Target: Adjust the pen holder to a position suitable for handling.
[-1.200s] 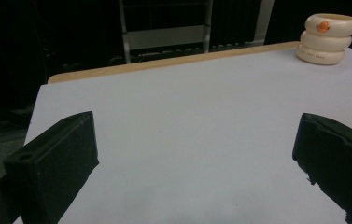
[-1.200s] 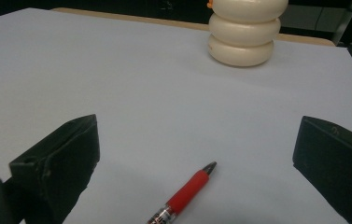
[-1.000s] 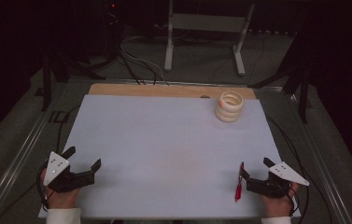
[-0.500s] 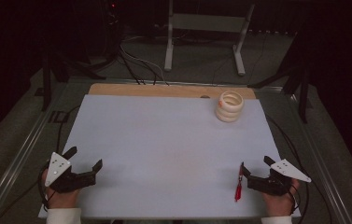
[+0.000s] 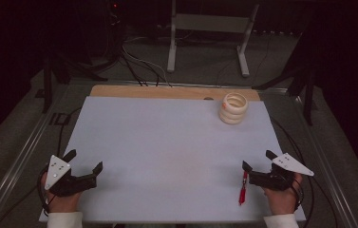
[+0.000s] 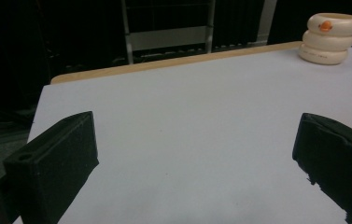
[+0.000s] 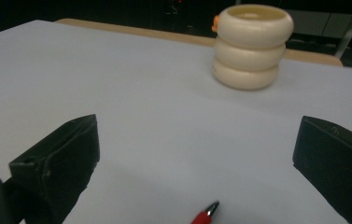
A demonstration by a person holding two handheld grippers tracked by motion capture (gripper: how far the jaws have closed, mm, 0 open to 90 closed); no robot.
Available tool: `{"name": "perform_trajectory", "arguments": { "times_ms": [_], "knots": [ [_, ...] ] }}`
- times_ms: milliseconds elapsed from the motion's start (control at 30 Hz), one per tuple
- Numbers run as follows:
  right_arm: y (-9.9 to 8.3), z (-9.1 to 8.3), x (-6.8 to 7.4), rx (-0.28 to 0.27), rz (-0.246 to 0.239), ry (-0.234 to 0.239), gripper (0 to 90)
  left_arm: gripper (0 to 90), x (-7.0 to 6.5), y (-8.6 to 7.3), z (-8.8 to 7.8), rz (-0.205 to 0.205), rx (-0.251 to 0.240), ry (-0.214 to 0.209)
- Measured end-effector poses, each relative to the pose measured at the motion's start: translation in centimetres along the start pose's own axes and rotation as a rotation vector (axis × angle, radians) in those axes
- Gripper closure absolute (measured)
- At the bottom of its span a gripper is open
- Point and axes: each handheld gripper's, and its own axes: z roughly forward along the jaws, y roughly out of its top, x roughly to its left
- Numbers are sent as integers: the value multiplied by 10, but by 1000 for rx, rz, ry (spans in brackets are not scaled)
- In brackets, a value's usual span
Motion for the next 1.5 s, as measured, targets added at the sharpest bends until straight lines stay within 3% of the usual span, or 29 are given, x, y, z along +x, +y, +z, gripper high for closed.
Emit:
{"name": "perform_trajectory", "arguments": {
  "times_ms": [367, 667, 933, 1500],
  "knots": [
    [31, 15, -4, 34, 4, -7, 11, 7, 2, -2, -1, -15, 5, 14],
    [54, 29, -9, 52, 74, 15, 10, 7, 3, -3, -1, -11, 5, 25],
    [71, 44, -12, 59, 65, 11, 9, 6, 3, -3, -1, -12, 3, 26],
    [93, 73, -17, 55, 99, 1, 10, 6, 5, -4, -3, -19, -11, 41]
  ]
}}
